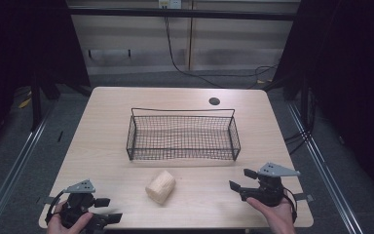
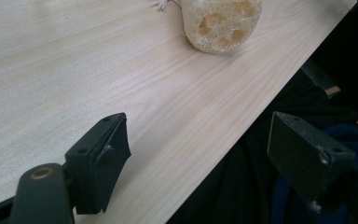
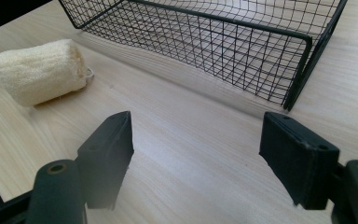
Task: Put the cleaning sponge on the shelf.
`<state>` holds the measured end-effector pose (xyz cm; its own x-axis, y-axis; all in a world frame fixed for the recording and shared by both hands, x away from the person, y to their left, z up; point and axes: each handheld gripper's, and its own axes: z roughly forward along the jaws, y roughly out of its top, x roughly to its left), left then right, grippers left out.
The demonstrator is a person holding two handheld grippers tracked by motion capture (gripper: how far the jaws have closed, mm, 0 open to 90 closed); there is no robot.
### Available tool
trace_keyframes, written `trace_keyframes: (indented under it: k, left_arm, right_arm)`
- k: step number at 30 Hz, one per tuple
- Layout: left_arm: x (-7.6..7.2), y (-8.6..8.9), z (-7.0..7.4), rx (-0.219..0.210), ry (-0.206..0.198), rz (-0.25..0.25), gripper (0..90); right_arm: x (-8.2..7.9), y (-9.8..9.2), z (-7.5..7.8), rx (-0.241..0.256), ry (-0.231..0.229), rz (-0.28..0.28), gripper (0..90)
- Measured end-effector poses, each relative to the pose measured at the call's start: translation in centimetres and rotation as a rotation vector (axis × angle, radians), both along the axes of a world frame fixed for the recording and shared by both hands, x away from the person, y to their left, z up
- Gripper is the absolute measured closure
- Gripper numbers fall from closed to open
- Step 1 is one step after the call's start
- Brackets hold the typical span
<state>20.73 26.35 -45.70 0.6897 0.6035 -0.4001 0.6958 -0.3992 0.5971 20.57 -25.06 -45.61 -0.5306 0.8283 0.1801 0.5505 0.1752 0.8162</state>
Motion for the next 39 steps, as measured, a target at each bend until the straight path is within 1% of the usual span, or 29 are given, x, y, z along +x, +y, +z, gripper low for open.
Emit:
trace_keyframes:
  k: [3,5,7,8,11,13,14,15,16,17,18,19,20,22,23,25,26,27,28,29,31,32,34,36,39]
  left_arm:
    - [0.0,0.0,0.0,0.000,-0.002,0.005,20.5]
    - [0.1,0.0,0.0,-0.010,-0.003,0.023,20.5]
    - [0.2,-0.1,0.1,-0.018,0.001,0.036,20.5]
    - [0.2,-0.2,0.0,-0.047,0.014,0.035,20.5]
    - [0.1,-0.3,0.1,-0.040,0.005,0.029,23.2]
    - [0.0,-0.4,0.3,-0.069,0.001,0.053,23.9]
    - [0.1,-0.4,0.4,-0.106,0.017,0.065,24.9]
    - [0.2,-0.3,0.6,-0.132,0.021,0.060,28.2]
    - [0.3,-0.4,0.8,-0.139,0.017,0.058,33.2]
    - [0.3,-0.5,1.0,-0.138,0.018,0.047,33.2]
    - [0.4,-0.7,1.3,-0.143,0.011,0.038,32.5]
    - [0.4,-0.8,1.6,-0.146,0.002,0.032,33.9]
    - [0.4,-1.0,1.8,-0.142,0.003,0.030,34.5]
    - [0.5,-1.2,2.0,-0.117,0.003,0.021,34.2]
    - [0.6,-1.3,2.1,-0.104,0.003,0.025,32.2]
    - [0.8,-1.6,2.1,-0.053,0.006,0.015,31.3]
    - [0.9,-1.7,2.2,-0.036,0.010,0.007,31.3]
    - [1.0,-1.9,2.2,-0.009,0.023,-0.011,31.3]
    - [1.2,-2.0,2.3,0.009,0.024,-0.017,31.1]
    - [1.3,-2.1,2.4,0.009,0.024,-0.011,30.8]
    - [1.7,-2.2,2.7,0.023,0.033,-0.031,30.1]
    - [1.9,-2.3,2.9,0.022,0.031,-0.034,29.0]
    - [2.4,-2.5,3.2,0.035,0.034,-0.039,28.7]
    - [2.9,-2.7,3.5,0.037,0.033,-0.036,28.6]
    - [3.7,-3.4,4.2,0.048,0.039,-0.046,27.3]
  right_arm:
    - [0.0,-0.1,0.1,0.003,0.005,-0.009,26.2]
    - [0.0,-0.1,0.1,0.011,0.021,-0.015,26.5]
    - [0.0,-0.1,0.1,0.012,0.026,-0.006,26.4]
    - [0.1,0.1,0.1,0.017,0.043,0.019,25.8]
    - [0.0,0.3,0.1,0.013,0.055,0.027,26.1]
    - [0.0,0.5,0.1,0.009,0.071,0.040,26.0]
    - [0.0,0.6,0.1,0.010,0.077,0.043,25.9]
    - [0.1,0.6,0.1,0.008,0.080,0.042,25.9]
    - [0.1,0.6,0.1,0.007,0.091,0.041,25.6]
    - [0.1,0.6,0.1,0.007,0.091,0.041,25.6]
    - [0.1,0.6,0.1,0.009,0.091,0.041,25.5]
    - [0.1,0.6,0.1,0.010,0.087,0.040,25.5]
    - [0.1,0.5,0.1,0.008,0.087,0.037,25.3]
    - [0.2,0.5,0.1,0.012,0.092,0.040,25.3]
    - [0.2,0.5,0.1,0.011,0.095,0.038,25.3]
    - [0.1,0.5,0.2,0.013,0.099,0.042,25.3]
    - [0.1,0.5,0.2,0.014,0.095,0.045,25.2]
    - [0.0,0.6,0.3,0.013,0.097,0.043,25.1]
    - [0.0,0.6,0.3,0.010,0.091,0.046,25.1]
    - [0.0,0.6,0.3,0.013,0.093,0.047,25.0]
    - [0.0,0.6,0.3,0.013,0.092,0.049,24.9]
    - [0.0,0.6,0.3,0.012,0.093,0.048,24.8]
    - [0.1,0.6,0.4,0.010,0.091,0.047,24.3]
    - [0.0,0.6,0.3,0.009,0.099,0.046,22.8]
    - [0.0,0.6,0.3,0.011,0.099,0.048,22.8]
